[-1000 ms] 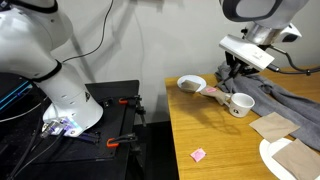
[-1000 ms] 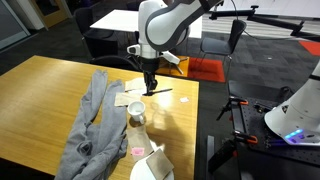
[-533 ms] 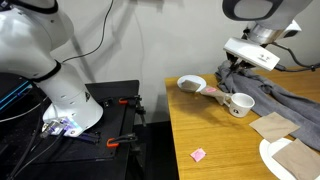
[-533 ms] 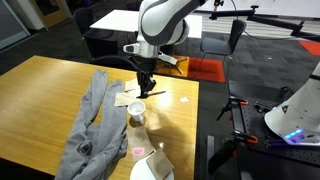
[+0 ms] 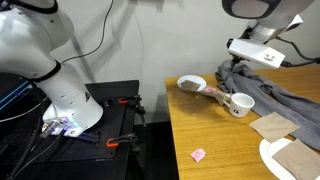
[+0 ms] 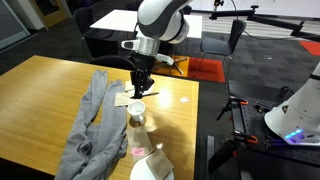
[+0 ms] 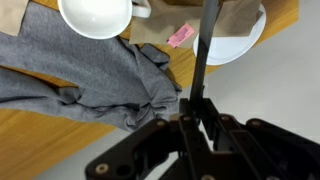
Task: Place the black pen inside the white mug
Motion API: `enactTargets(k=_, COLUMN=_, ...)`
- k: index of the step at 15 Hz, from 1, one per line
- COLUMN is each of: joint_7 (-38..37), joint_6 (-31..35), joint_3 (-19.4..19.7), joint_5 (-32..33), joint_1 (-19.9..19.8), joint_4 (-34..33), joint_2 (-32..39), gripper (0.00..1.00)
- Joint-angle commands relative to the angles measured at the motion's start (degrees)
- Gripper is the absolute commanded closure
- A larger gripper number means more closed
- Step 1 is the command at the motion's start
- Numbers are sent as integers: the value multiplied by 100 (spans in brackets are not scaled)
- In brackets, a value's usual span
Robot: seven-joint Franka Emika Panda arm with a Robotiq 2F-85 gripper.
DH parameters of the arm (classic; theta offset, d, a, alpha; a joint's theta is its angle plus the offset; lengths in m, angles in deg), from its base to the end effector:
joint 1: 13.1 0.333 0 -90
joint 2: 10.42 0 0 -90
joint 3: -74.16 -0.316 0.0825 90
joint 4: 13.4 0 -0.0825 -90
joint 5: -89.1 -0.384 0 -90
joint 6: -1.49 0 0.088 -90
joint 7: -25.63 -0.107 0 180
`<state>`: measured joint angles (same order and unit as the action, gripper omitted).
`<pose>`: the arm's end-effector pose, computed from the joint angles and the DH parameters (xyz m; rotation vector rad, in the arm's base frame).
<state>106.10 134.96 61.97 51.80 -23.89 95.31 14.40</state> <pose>0.6334 0.0183 0.2825 -2.3722 -1.2200 -0.4777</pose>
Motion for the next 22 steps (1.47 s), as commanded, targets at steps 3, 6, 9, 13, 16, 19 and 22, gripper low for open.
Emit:
enactTargets(k=3, joint_7=46, joint_6=-34, joint_3=150, joint_5=-61, joint_1=130, joint_4=-11, joint_2=13, gripper=84)
enactTargets(k=6, joint_7=46, joint_6=-34, joint_3=150, joint_5=-60, joint_1=129, joint_4=-11, joint_2=26, gripper=96)
enactTargets(k=9, joint_7=886, joint_6=37, joint_3=-55, joint_5=-659, joint_1=-85, joint_4=-57, joint_2=115, gripper=96)
enactTargets(k=13, joint_7=2365, joint_6=-5, joint_3=-7, joint_5=-1711, joint_1=-128, joint_4=-65, joint_2=220, gripper=96)
enactTargets(k=16, joint_7=3553, joint_6=-67, joint_3=71, joint_5=-2520, joint_1=-124, joint_4=-41, joint_2=308, gripper=96)
enactTargets(k=19, joint_7=4633, joint_6=-291, joint_3=185, joint_5=-3370, joint_1=-117, joint_4=-49, joint_2=426, gripper=96)
enactTargets(k=22, joint_7=5530, joint_6=-702, joint_3=382, joint_5=-4078, joint_1=-74, joint_4=-24, joint_2=516, gripper=96)
